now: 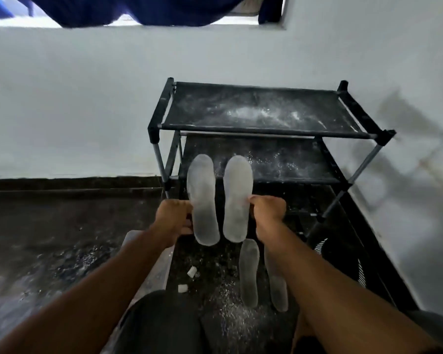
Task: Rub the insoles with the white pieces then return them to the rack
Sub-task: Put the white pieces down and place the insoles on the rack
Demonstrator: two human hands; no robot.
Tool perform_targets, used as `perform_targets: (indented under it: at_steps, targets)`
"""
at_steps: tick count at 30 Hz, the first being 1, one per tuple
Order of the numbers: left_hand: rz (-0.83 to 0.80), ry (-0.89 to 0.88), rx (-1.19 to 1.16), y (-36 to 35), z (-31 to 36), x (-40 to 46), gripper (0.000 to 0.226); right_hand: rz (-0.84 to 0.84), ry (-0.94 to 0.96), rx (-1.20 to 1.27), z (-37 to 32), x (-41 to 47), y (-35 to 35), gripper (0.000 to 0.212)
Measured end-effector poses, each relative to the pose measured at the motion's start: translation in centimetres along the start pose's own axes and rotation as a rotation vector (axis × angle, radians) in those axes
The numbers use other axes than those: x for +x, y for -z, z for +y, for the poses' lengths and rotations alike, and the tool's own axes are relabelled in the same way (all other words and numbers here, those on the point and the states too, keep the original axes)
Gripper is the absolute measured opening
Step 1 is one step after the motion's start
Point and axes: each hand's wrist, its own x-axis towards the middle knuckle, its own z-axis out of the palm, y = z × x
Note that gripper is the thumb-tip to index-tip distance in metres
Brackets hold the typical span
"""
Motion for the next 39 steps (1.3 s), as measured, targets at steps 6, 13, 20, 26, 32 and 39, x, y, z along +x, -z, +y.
perform_targets:
  at_steps: [6,13,20,26,32,39]
  targets:
    - [0.062,0.009,-0.099,-2.3,2.3,5.0,0.025,-0.045,-0.073,0.04,-1.3,3.8,-2.2,0.007]
    - [0.359,-0.141,0.035,-2.4,4.0,11.2,0.026,-0.025,0.046,-0.062,-1.3,8.9,-5.5,0.03]
    - [0.467,-0.218,0.124,-3.5,5.0,14.1,0.022,0.091,0.105,-0.274,-2.1,12.3,-8.6,0.021]
    - [0.479,-0.281,0.077,-3.7,3.5,13.6,0.007,0.078,0.147,-0.198,-1.7,11.0,-8.2,0.02]
    - [0.438,-0.325,-0.032,-4.0,1.8,12.2,0.044,0.06,0.264,-0.171,-0.8,8.1,-6.6,0.02]
    - [0.408,-0.209,-0.228,-4.0,1.4,10.9,0.021,-0.007,-0.055,-0.177,1.0,6.5,-5.9,0.033]
